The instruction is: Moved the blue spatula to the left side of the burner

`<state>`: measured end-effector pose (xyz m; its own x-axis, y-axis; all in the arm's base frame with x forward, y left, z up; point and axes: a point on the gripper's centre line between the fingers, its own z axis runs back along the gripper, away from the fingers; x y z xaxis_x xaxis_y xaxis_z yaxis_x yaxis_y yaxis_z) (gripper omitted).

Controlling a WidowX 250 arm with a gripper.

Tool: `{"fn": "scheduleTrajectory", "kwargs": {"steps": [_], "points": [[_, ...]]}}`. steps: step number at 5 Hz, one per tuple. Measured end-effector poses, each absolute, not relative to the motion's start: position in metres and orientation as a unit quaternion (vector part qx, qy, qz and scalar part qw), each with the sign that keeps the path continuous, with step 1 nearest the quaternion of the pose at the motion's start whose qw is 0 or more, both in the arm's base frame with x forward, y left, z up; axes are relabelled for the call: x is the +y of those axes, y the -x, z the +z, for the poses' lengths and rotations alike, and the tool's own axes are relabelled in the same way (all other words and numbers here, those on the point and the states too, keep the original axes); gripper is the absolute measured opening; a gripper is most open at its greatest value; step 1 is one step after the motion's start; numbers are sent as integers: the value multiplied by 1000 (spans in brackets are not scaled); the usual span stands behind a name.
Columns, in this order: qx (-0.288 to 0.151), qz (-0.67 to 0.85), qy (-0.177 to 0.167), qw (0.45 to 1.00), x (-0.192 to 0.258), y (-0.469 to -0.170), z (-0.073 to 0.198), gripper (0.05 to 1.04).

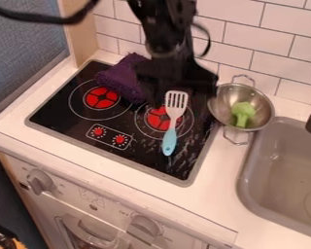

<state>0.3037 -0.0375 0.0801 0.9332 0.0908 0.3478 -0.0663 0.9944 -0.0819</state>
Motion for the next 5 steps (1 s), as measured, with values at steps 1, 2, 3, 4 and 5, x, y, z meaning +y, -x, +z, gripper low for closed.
{"fn": "scheduleTrajectory", "kwargs": {"steps": [1, 2, 3, 4, 5], "points": [[-171, 70, 16, 983, -34, -305, 61, 1001], [-155, 103, 5, 983, -32, -307, 42, 1001], [-141, 118, -1, 983, -33, -311, 30, 1001], [-121, 119, 6, 985, -36, -311, 19, 946], [-116, 125, -2, 985, -32, -312, 10, 661]]}}
